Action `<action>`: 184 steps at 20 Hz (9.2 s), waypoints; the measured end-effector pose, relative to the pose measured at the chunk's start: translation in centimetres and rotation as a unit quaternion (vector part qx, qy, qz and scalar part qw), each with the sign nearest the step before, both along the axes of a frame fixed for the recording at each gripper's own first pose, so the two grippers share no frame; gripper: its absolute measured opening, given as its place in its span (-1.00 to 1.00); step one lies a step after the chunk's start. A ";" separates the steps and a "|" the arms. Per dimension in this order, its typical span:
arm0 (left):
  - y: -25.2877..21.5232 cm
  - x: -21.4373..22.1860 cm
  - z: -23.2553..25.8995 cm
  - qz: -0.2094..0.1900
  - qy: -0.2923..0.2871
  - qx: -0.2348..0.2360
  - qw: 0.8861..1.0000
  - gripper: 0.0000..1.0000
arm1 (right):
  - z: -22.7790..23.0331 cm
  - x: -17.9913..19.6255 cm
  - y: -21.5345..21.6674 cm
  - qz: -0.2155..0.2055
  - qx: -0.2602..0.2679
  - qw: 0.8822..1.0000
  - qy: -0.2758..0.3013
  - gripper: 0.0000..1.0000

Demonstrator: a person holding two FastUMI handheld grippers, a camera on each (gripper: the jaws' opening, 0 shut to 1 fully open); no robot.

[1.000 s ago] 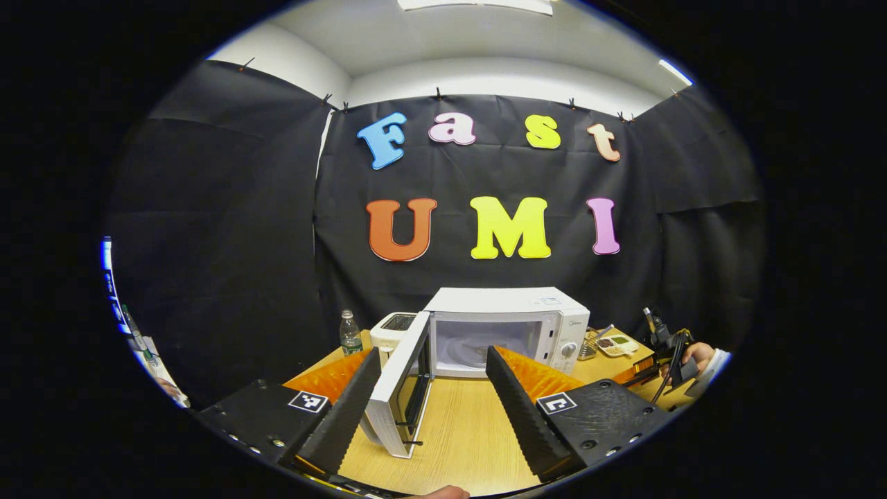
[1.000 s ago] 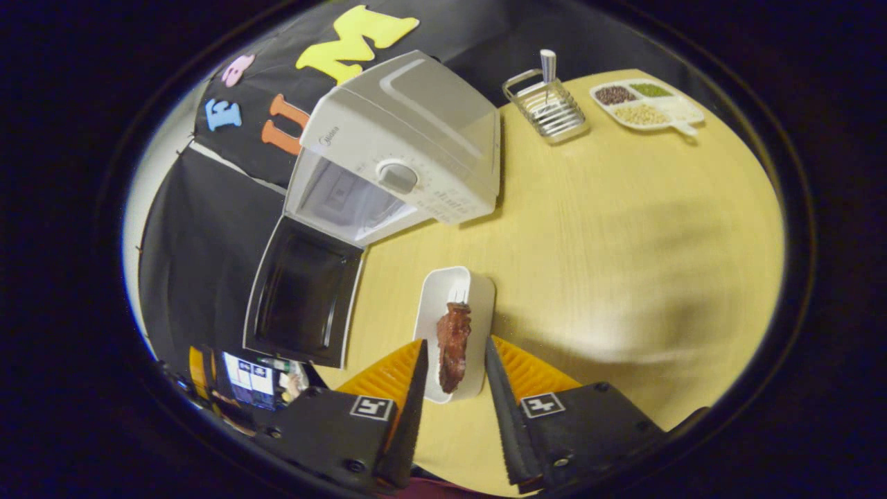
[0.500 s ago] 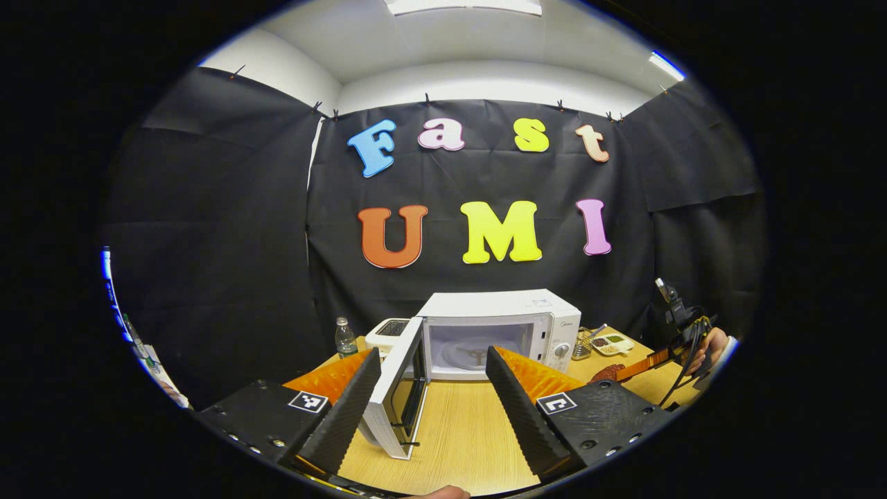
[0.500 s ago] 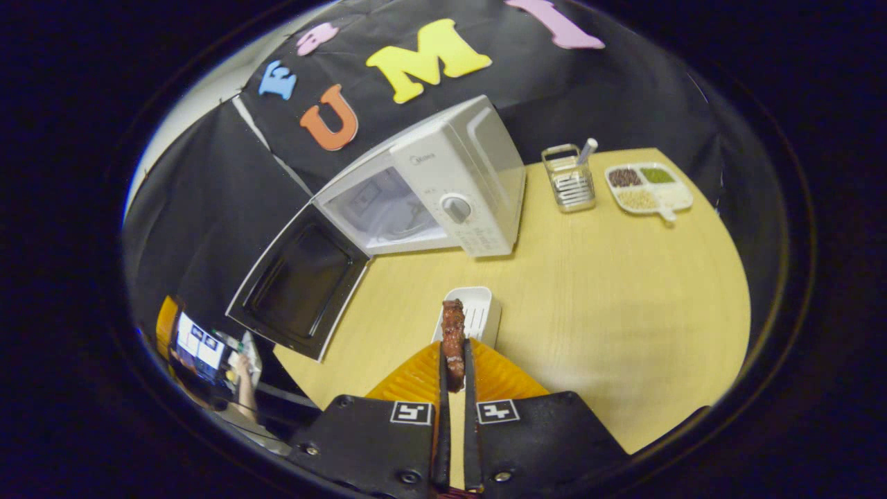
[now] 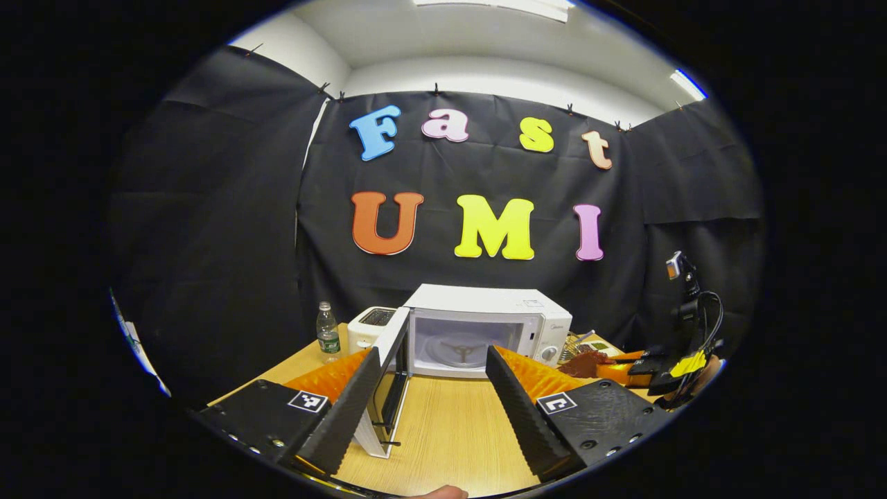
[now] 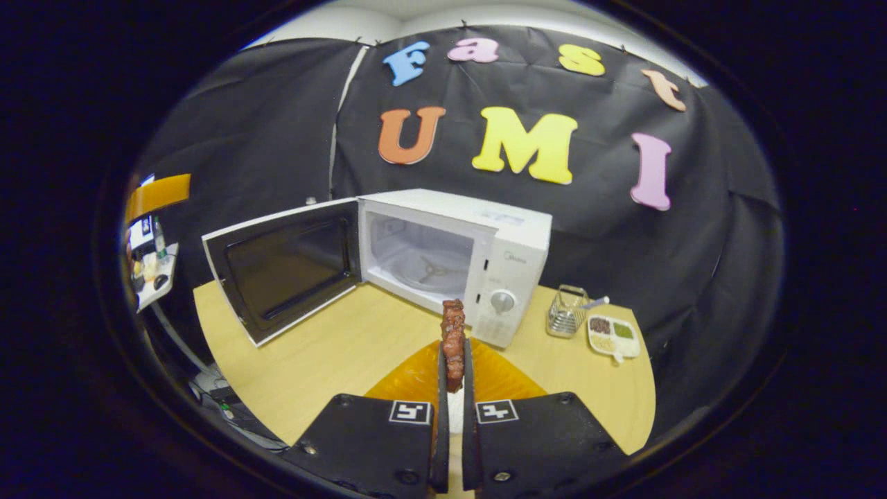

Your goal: Open the microwave oven with the left hand, put the food in, and close the microwave oven.

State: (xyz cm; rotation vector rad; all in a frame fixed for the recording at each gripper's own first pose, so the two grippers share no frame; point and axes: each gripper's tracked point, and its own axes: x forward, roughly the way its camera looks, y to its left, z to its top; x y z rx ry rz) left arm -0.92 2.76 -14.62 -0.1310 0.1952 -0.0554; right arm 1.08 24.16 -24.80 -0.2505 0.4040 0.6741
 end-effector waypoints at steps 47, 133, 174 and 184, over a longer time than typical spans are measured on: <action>3.6 -1.1 -4.3 -0.043 0.027 -0.017 0.999 0.87 | -15.7 23.6 26.8 -0.350 0.337 0.852 0.196 -0.56; 9.7 5.5 -18.1 -0.052 0.008 0.012 0.999 -1.00 | 14.9 -14.4 -15.7 -0.164 0.188 0.949 -0.192 0.82; -20.4 21.4 -17.3 -0.171 0.011 0.003 0.985 -1.00 | 15.0 -4.7 -24.3 -0.212 0.196 0.933 -0.214 0.82; -21.7 25.6 -18.1 -0.122 0.038 -0.011 0.992 -1.00 | 14.5 -2.5 -25.9 -0.232 0.198 0.931 -0.202 0.99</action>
